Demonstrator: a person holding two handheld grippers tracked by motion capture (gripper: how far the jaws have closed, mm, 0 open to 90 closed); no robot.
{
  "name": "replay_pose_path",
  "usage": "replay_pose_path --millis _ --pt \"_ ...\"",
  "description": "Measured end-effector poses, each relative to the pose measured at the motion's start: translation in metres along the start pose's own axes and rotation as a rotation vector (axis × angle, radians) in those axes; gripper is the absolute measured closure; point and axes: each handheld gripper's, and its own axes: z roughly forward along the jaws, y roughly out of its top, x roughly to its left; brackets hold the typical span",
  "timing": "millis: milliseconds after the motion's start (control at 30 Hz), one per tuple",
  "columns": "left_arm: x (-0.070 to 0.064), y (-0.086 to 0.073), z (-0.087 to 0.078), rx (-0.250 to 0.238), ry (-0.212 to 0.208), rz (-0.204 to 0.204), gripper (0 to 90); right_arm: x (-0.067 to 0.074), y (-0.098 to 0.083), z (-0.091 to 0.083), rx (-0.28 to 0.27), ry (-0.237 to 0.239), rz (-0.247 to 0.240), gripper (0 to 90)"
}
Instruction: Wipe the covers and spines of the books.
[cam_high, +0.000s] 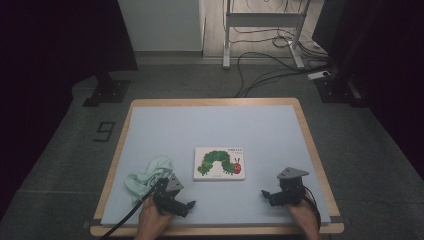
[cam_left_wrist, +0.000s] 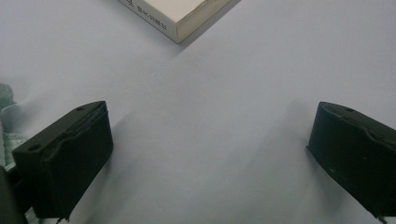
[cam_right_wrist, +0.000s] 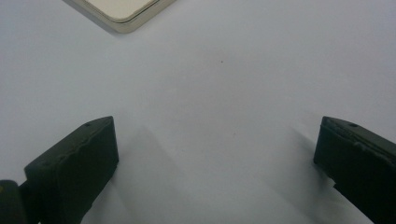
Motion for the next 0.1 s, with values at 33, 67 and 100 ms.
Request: replay_pose_path --millis 33,67,100 --pt "0.0002 0.0000 0.0000 0.000 -0.001 -0.001 0.0 0.0001 -0.0002 0.0001 -0.002 -0.001 0.001 0.0" --pt "0.0003 0.0000 -0.0001 0.000 -0.002 -0.001 0.0 0.0001 -0.0002 0.0001 -0.003 -0.001 0.001 0.0" --pt "0.0002 0.0000 0.0000 0.000 -0.001 -0.001 0.0 0.0002 -0.0002 0.0001 -0.003 -0.001 0.000 0.0"
